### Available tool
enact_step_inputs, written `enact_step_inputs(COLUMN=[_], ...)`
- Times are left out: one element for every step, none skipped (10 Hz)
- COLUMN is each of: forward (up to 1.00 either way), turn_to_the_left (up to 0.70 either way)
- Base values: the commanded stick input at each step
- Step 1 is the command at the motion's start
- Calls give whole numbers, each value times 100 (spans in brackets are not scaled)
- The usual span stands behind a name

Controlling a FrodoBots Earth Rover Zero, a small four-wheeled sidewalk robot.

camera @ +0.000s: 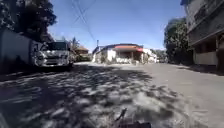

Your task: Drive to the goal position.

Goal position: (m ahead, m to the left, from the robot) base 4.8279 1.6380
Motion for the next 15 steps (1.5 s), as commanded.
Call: enact_step_inputs(forward=[70,70,70,70,70,70,70,70,70,70,70,70,70,70,70], turn_to_the_left=[35,35,35,35,34,27,19,12,5,0,0,0,0,0,0])
